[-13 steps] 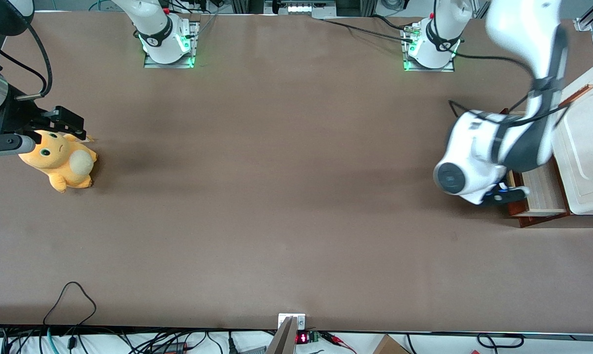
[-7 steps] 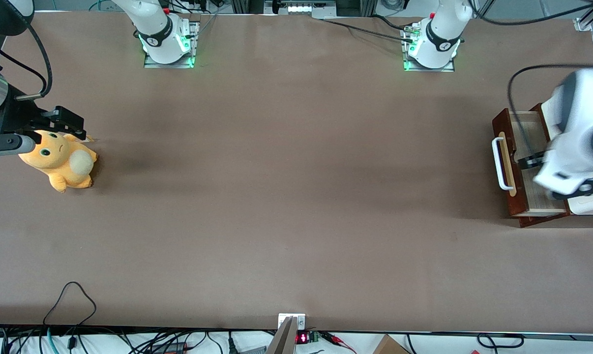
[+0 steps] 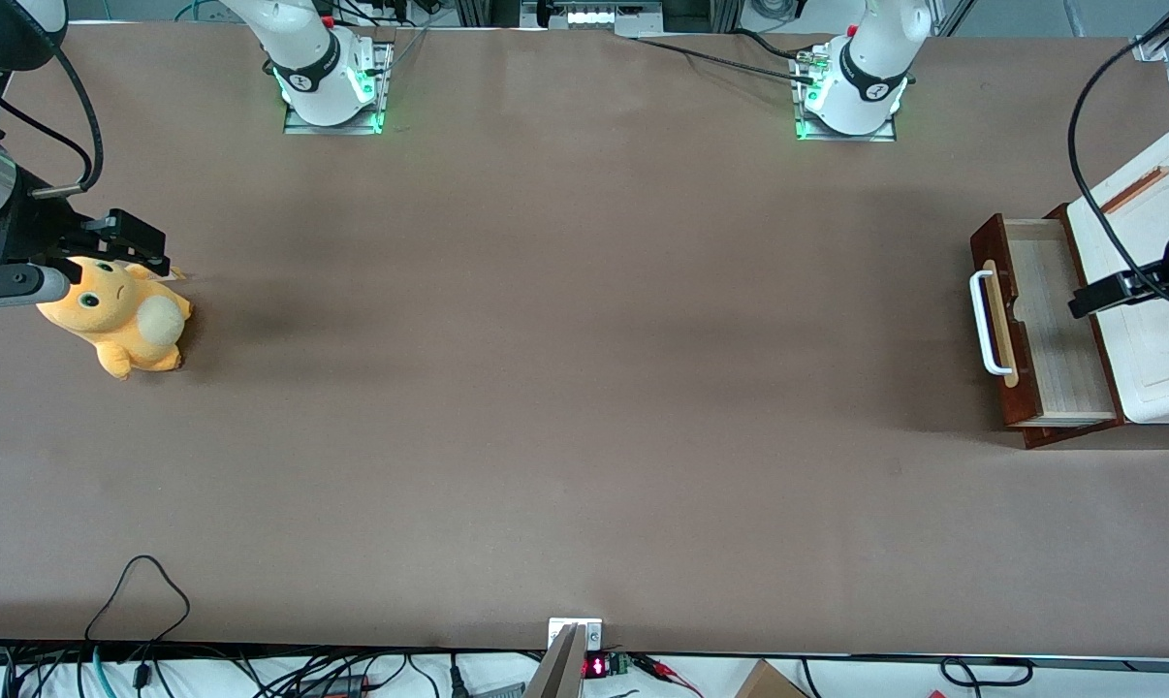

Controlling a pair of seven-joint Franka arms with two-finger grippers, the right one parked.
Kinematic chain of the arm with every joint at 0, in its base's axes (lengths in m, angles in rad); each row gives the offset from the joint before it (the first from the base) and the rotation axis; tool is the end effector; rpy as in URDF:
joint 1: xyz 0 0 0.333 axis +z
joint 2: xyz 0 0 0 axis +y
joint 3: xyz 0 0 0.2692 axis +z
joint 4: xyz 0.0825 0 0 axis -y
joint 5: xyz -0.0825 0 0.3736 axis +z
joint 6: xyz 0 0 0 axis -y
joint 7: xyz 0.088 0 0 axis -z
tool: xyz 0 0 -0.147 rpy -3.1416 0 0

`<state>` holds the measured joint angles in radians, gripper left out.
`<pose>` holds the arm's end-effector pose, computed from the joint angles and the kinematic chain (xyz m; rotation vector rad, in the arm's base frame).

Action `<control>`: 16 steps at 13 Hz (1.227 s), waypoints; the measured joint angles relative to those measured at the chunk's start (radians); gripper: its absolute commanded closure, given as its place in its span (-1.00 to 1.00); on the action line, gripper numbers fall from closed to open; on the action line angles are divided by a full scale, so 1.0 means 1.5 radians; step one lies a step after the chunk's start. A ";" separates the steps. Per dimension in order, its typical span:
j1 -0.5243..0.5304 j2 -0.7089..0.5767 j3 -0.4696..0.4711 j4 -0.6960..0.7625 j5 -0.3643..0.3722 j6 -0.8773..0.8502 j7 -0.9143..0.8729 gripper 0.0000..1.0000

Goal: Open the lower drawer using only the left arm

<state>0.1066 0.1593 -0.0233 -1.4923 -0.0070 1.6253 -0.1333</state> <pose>0.5853 0.0486 0.4885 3.1128 0.3396 -0.0415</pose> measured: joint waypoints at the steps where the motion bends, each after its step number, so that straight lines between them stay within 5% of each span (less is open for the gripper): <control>1: -0.003 0.000 -0.011 0.010 -0.013 0.000 0.000 -1.00; 16: -0.020 -0.014 -0.032 0.002 0.012 0.009 0.048 -1.00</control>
<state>0.0760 0.1383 -0.0710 -1.4898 0.0106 1.6392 -0.0617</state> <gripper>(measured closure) 0.000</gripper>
